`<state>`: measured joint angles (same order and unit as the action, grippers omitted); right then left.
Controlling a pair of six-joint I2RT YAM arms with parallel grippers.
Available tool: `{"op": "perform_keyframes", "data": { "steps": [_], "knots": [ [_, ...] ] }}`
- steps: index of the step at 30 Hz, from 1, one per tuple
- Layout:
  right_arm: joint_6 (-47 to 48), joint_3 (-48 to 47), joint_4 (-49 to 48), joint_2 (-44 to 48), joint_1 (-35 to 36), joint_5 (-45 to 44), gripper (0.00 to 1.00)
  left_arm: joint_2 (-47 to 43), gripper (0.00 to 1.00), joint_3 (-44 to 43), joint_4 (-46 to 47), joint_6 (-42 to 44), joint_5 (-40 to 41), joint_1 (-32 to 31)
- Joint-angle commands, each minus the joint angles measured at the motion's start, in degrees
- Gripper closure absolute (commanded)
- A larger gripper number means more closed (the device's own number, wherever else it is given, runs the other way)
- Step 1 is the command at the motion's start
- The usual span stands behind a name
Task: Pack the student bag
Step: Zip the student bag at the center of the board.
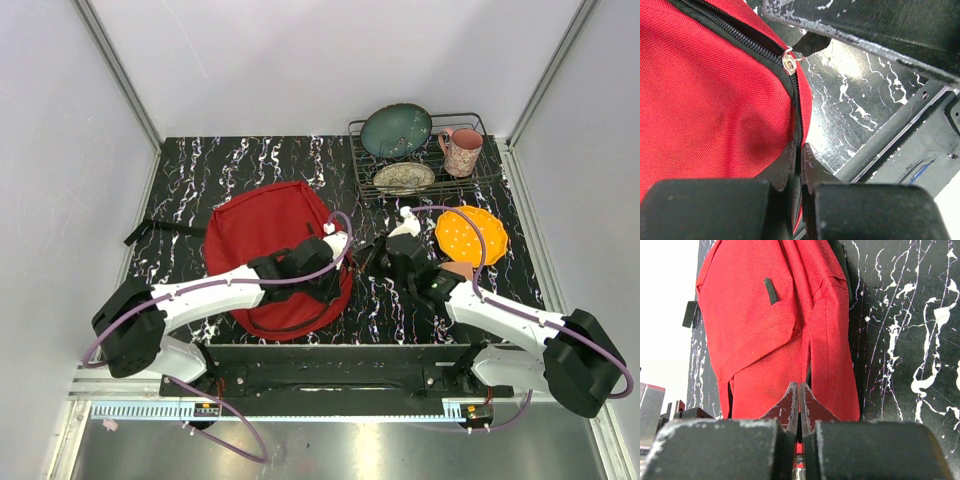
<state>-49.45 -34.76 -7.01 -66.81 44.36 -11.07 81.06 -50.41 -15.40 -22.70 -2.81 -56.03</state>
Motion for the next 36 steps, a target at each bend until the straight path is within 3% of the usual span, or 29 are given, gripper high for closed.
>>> {"op": "perform_keyframes", "data": {
  "steps": [1,12,36],
  "knots": [
    [0.32,-1.18,-3.45,0.8,-0.15,-2.38,1.0,-3.26,1.0,2.85,0.37,-0.24,-1.23,-0.31],
    [2.96,-8.56,-4.5,-8.06,-0.24,-2.99,1.0,-14.96,1.0,14.11,-1.3,-3.58,-3.78,-0.75],
    [8.84,-25.35,-4.25,-25.22,-4.63,-1.5,1.0,-26.21,1.0,22.2,-5.61,-8.24,-2.38,-2.07]
  ]
}}
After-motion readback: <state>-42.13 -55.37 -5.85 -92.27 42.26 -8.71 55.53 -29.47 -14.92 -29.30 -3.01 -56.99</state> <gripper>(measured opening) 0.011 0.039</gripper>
